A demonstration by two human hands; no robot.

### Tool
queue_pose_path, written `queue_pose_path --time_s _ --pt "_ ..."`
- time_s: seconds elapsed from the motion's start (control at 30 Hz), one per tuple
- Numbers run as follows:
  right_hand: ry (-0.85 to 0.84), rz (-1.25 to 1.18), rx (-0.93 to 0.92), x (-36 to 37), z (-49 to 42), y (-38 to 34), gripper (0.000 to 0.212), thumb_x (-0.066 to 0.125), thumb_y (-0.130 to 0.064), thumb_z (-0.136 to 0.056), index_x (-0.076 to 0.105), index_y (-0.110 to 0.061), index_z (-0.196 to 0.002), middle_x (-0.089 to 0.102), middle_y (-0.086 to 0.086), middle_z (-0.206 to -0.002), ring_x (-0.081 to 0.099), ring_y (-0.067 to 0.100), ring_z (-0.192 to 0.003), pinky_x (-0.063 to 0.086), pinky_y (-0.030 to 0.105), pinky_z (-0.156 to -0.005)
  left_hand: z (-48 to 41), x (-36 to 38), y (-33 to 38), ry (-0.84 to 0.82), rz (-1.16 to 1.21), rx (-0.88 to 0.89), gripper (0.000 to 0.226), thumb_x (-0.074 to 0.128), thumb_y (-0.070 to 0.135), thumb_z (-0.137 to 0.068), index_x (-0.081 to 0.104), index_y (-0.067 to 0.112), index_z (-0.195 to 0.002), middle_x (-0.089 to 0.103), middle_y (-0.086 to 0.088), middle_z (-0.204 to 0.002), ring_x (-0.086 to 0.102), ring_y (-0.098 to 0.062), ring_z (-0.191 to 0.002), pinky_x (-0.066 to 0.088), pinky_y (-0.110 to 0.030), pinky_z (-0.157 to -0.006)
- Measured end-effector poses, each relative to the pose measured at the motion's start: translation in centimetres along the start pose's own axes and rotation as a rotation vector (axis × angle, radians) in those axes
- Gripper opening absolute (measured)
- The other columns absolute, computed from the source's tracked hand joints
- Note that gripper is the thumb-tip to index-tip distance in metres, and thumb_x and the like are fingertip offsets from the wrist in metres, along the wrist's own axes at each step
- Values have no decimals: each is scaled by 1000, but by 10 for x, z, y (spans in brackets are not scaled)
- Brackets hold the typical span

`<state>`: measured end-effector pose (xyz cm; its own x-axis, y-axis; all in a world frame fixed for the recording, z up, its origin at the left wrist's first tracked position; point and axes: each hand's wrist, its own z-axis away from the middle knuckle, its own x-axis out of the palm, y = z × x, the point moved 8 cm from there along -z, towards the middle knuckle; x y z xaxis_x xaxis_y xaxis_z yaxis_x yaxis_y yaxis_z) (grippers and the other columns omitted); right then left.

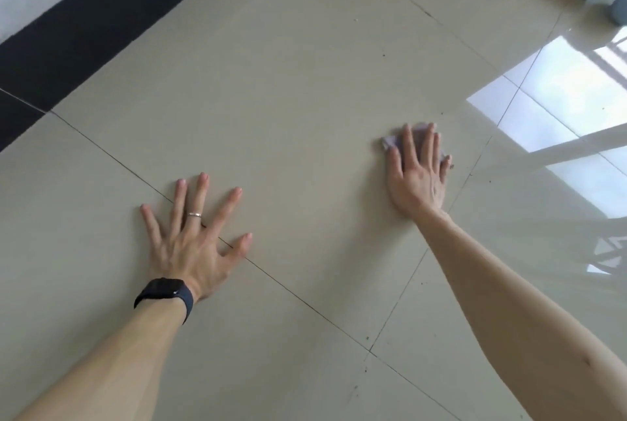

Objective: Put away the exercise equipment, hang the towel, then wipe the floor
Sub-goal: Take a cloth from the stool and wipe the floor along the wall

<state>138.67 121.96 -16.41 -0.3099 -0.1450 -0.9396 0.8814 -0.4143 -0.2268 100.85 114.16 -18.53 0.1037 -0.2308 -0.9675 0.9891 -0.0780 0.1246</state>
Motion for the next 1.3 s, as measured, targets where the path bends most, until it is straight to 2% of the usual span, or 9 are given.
queue_pose_path --time_s 0.1,0.27,0.37,0.47,0.63,0.8,1.03,1.23,1.3 --pt "55 -69 317 3 -22 -10 60 14 -54 -103 4 -34 -159 -12 4 -167 -13 19 -153 -8 53 -122 -2 1 1 5 -2 12 72 23 75 -87 10 51 -153 -5 4 -167 -5 -24 -153 1 -71 -112" --pt "-32 103 -631 58 88 -144 58 24 -47 -105 19 -28 -159 9 -4 -167 1 13 -154 -2 42 -124 -2 -1 1 -27 -6 22 74 27 74 -85 19 48 -153 2 5 -167 4 -24 -153 5 -72 -112" --pt "-86 151 -761 63 97 -142 58 22 -47 -105 20 -26 -159 13 -8 -167 3 9 -154 4 42 -125 1 -9 3 -23 47 12 73 30 73 -83 24 49 -152 11 6 -166 11 -23 -152 9 -67 -112" --pt "-33 133 -566 47 51 -127 60 19 -51 -105 10 -28 -160 3 -10 -167 -3 8 -153 -3 41 -124 -15 -35 -15 34 105 -14 69 20 71 -87 28 46 -151 29 8 -160 21 -17 -146 23 -55 -107" --pt "-28 34 -140 13 -42 -66 72 15 -58 -102 -8 -20 -159 -10 -6 -167 -13 9 -152 -10 44 -123 -47 -32 -84 27 66 -246 73 4 81 -83 -10 55 -150 -17 10 -164 -14 -15 -152 -4 -65 -114" --pt "101 -51 183 21 -59 -85 71 19 -52 -103 -2 -13 -159 -7 3 -168 -10 17 -154 -5 53 -123 -50 -28 -87 29 45 -242 73 9 80 -85 -10 54 -150 -17 10 -164 -11 -15 -152 -2 -66 -115" --pt "-58 169 -926 53 -20 -235 59 22 -47 -105 22 -21 -158 13 -7 -166 6 10 -153 10 45 -124 -51 -28 -88 -7 27 -240 77 20 78 -86 0 48 -154 -13 8 -166 -6 -17 -153 6 -68 -115" --pt "47 -40 -125 25 -148 -239 60 18 -41 -106 6 -19 -160 -3 -3 -168 -7 13 -154 -6 48 -123 -53 -26 -89 26 -5 -205 79 26 77 -86 8 46 -155 -3 5 -167 0 -21 -154 10 -69 -115" --pt "38 -66 -218 37 -137 -287 59 20 -38 -107 7 -17 -160 -1 -2 -168 -5 14 -154 -6 45 -124 -55 -26 -89 34 -3 -199 79 28 77 -85 11 45 -156 0 5 -167 4 -22 -154 11 -70 -114"
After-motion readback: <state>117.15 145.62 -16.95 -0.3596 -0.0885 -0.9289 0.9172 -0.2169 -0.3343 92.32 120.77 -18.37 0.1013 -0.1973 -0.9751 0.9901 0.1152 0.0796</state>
